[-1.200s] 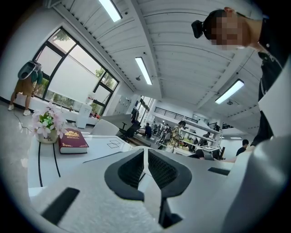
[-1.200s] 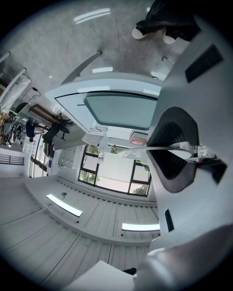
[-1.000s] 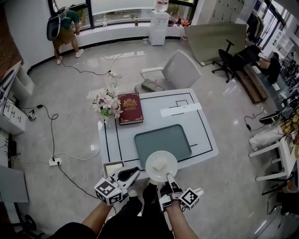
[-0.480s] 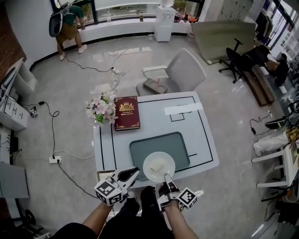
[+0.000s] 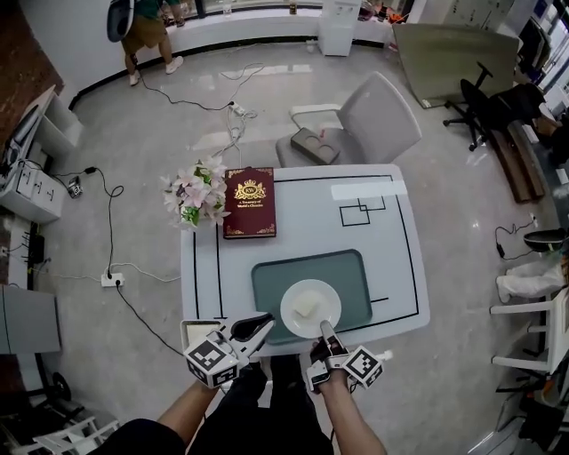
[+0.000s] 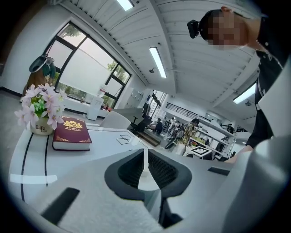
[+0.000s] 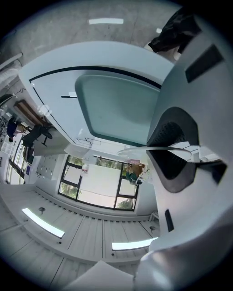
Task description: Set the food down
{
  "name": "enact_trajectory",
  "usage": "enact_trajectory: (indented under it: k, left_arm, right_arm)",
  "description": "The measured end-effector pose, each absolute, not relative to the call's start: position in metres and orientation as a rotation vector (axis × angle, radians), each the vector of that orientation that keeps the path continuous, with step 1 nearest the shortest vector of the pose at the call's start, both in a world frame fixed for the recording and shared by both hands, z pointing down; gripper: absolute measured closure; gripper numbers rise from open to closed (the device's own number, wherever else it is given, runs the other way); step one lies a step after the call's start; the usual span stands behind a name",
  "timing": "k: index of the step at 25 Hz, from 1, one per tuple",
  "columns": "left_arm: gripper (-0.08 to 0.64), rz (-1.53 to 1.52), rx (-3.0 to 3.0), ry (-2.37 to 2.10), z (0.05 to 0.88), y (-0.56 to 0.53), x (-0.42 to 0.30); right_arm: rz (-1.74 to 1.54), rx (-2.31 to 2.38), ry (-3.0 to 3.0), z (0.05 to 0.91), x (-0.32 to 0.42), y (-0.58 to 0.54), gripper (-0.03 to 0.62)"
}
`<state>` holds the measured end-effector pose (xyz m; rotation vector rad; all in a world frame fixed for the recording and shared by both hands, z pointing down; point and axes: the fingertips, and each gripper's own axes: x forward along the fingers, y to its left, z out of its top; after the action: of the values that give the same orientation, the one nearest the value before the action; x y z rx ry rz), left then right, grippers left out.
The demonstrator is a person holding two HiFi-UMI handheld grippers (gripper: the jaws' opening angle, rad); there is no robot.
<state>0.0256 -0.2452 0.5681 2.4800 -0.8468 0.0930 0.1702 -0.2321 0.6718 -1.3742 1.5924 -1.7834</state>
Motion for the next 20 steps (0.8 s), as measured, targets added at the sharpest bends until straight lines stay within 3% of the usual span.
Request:
enact_trajectory:
  k: [20]
  left_arm:
    - [0.528, 0.128, 2.42, -0.882, 0.587, -0.238, 0.016]
  right_arm:
    - [-1.912, -1.459, 1.596, 0.733, 0.163, -0.257, 0.571]
